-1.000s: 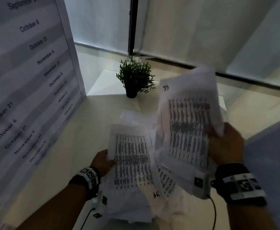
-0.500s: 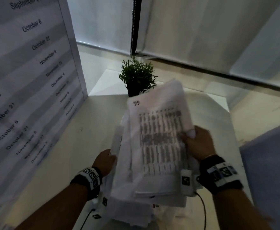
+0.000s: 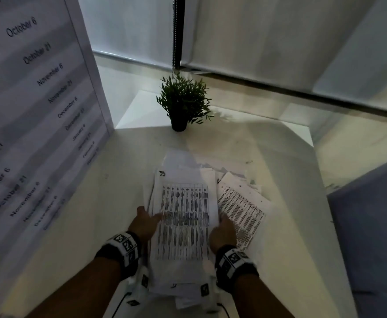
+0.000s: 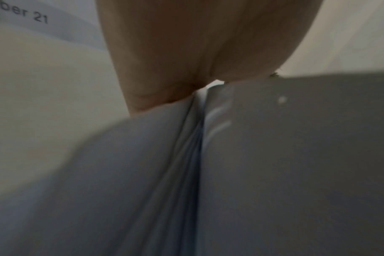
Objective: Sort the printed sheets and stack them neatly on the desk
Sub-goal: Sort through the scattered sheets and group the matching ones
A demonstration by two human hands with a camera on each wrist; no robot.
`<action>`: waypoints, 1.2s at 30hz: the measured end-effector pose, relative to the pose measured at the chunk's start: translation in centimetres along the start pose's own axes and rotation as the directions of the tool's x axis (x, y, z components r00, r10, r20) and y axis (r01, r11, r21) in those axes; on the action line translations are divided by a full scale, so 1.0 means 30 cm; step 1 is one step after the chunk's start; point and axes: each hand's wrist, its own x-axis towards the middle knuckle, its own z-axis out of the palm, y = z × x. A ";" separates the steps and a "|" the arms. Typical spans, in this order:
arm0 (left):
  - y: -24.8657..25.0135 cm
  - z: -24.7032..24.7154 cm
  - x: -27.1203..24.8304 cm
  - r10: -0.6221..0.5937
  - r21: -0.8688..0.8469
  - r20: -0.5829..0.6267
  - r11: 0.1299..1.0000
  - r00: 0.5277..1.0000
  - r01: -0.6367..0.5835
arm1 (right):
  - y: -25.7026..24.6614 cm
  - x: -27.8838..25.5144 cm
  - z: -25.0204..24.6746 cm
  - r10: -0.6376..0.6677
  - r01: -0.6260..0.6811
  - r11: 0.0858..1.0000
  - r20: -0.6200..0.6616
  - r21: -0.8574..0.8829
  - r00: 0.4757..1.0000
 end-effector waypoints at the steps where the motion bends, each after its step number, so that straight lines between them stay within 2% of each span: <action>1: 0.000 -0.003 -0.006 0.002 0.044 0.027 0.999 1.000 -0.003 | 0.014 0.003 0.014 -0.025 0.026 1.000 0.067 -0.010 0.997; 3: -0.006 0.001 -0.003 0.026 0.173 0.050 0.984 0.998 -0.034 | 0.012 -0.010 0.007 -0.041 0.061 0.987 0.128 -0.152 0.991; 4: -0.010 -0.005 0.001 0.045 0.205 0.026 0.977 0.999 -0.049 | 0.014 -0.003 -0.013 -0.003 0.009 0.975 0.028 -0.221 1.000; 5: -0.013 -0.017 -0.005 0.067 0.208 0.003 0.976 0.998 -0.066 | 0.033 0.006 -0.046 0.055 -0.088 0.968 -0.144 -0.236 0.988; 6: -0.011 -0.035 -0.020 0.093 0.203 0.011 0.975 0.996 -0.094 | 0.043 -0.001 -0.088 0.171 -0.234 0.951 -0.288 -0.201 0.942; 7: -0.007 -0.050 -0.032 0.124 0.161 0.002 0.979 0.992 -0.123 | 0.072 0.002 -0.121 0.293 -0.356 0.928 -0.376 -0.109 0.879; 8: -0.013 -0.071 -0.040 0.133 0.094 -0.026 0.987 0.991 -0.130 | 0.101 0.002 -0.143 0.404 -0.450 0.893 -0.397 -0.025 0.824; 9: -0.016 -0.093 -0.057 0.148 0.053 -0.077 0.988 0.986 -0.144 | 0.120 -0.002 -0.160 0.480 -0.509 0.861 -0.378 0.028 0.792; 10: -0.025 -0.113 -0.064 0.181 0.017 -0.123 0.983 0.976 -0.180 | 0.139 -0.003 -0.163 0.509 -0.543 0.840 -0.358 0.007 0.783; 12: -0.058 -0.158 -0.059 0.235 -0.028 -0.201 0.969 0.951 -0.245 | 0.165 0.004 -0.155 0.462 -0.526 0.844 -0.358 -0.103 0.811; 15: -0.103 -0.241 -0.051 0.234 -0.081 -0.235 0.962 0.944 -0.259 | 0.169 0.024 -0.162 0.215 -0.338 0.899 -0.391 -0.280 0.895; 17: -0.122 -0.291 -0.051 0.214 -0.101 -0.244 0.964 0.946 -0.244 | 0.158 0.038 -0.165 0.076 -0.186 0.914 -0.300 -0.360 0.951; 18: -0.131 -0.309 -0.046 0.211 -0.114 -0.249 0.963 0.945 -0.245 | 0.152 0.044 -0.167 0.056 -0.154 0.910 -0.255 -0.386 0.965; 20: -0.145 -0.334 -0.044 0.201 -0.126 -0.264 0.963 0.943 -0.240 | 0.135 0.060 -0.170 0.135 -0.214 0.919 -0.245 -0.332 0.960; 22: -0.162 -0.338 -0.030 0.180 -0.172 -0.275 0.957 0.944 -0.233 | 0.109 0.070 -0.168 0.241 -0.303 0.919 -0.251 -0.251 0.938; 24: -0.171 -0.325 -0.017 0.181 -0.193 -0.274 0.952 0.945 -0.238 | 0.088 0.078 -0.161 0.295 -0.353 0.917 -0.279 -0.188 0.914; 27: -0.174 -0.303 -0.007 0.191 -0.225 -0.260 0.941 0.946 -0.252 | 0.078 0.101 -0.160 0.414 -0.468 0.875 -0.313 -0.120 0.855; 29: -0.185 -0.300 0.002 0.198 -0.233 -0.238 0.939 0.951 -0.254 | 0.077 0.110 -0.161 0.461 -0.510 0.851 -0.288 -0.126 0.840; 32: -0.202 -0.312 0.017 0.200 -0.275 -0.222 0.926 0.954 -0.258 | 0.074 0.112 -0.158 0.393 -0.463 0.875 -0.349 -0.143 0.850; 34: -0.195 -0.316 0.011 0.206 -0.283 -0.230 0.921 0.951 -0.268 | 0.089 0.120 -0.150 0.237 -0.339 0.925 -0.437 -0.171 0.868; 36: -0.191 -0.319 0.006 0.208 -0.273 -0.234 0.924 0.950 -0.269 | 0.098 0.120 -0.134 0.119 -0.191 0.973 -0.427 -0.131 0.896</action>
